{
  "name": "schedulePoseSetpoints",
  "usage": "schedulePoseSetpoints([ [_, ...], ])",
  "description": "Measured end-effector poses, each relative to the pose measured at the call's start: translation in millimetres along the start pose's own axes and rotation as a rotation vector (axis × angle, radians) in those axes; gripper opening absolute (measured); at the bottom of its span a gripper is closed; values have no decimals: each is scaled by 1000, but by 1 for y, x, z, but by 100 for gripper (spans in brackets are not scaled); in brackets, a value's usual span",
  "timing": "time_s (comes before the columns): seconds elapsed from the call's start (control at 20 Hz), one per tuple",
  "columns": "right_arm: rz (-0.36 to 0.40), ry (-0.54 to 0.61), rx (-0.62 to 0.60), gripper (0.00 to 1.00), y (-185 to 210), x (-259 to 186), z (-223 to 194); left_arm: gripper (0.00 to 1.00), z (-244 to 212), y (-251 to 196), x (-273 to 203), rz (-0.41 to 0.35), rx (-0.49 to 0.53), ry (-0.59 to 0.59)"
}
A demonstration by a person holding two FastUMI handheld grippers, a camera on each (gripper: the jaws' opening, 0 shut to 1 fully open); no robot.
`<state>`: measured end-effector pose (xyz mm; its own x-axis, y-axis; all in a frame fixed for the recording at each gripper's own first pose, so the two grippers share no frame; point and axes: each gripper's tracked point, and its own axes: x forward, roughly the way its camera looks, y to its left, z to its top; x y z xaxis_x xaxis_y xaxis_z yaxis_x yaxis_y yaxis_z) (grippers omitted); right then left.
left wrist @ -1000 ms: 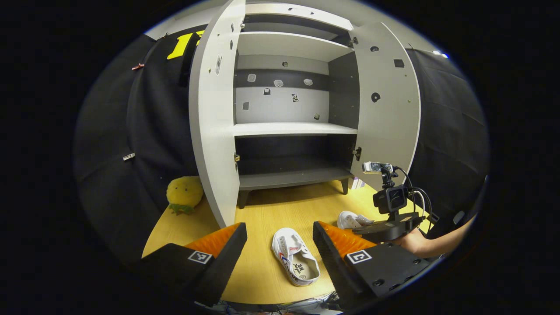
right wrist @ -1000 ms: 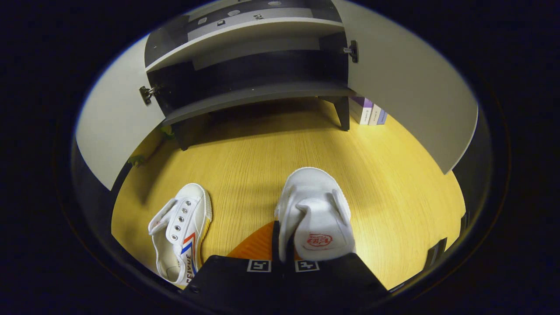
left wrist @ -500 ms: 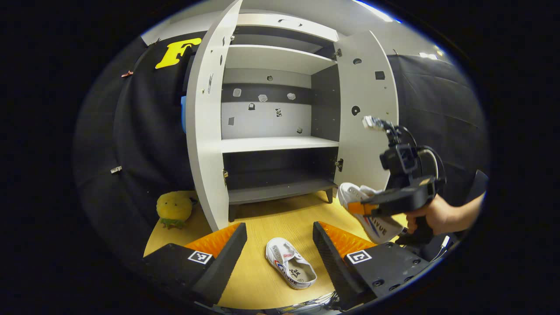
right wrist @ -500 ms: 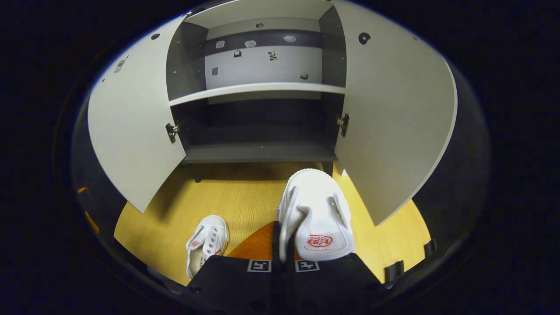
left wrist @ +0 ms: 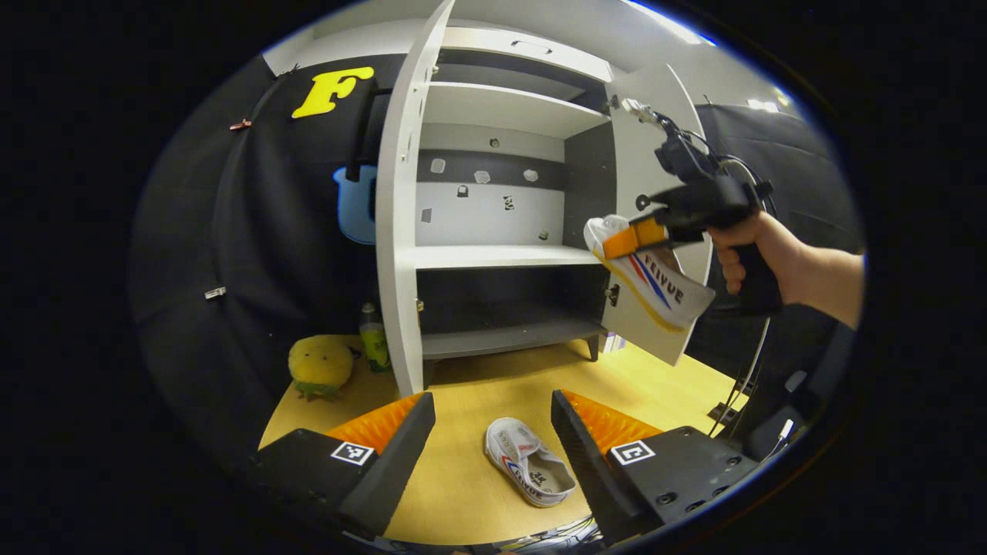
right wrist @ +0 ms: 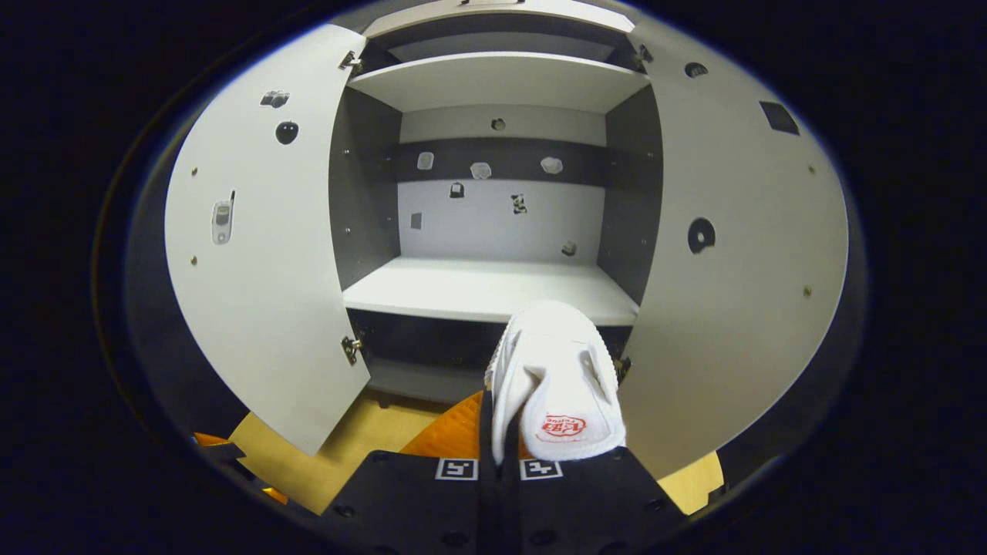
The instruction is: Grab one shoe with the right hand and put it into the shoe cabinet, grab the other shoe with the left hand and put it into the shoe cabinet; then close the right door with the right hand and the left door with the left hand.
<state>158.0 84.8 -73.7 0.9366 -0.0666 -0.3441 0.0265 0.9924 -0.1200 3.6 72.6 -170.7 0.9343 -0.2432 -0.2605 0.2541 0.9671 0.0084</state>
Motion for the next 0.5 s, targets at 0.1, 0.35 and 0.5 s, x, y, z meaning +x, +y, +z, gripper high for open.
schedulePoseSetpoints([
  [0.1,-5,-58,-22,0,1,14,34,95,6,7,-3,6,-4,-15],
  [0.35,5,-143,-28,0,0,58,93,95,17,27,-3,53,42,-39],
  [0.5,-4,-169,-43,0,-11,93,117,95,28,33,-1,104,29,-65],
])
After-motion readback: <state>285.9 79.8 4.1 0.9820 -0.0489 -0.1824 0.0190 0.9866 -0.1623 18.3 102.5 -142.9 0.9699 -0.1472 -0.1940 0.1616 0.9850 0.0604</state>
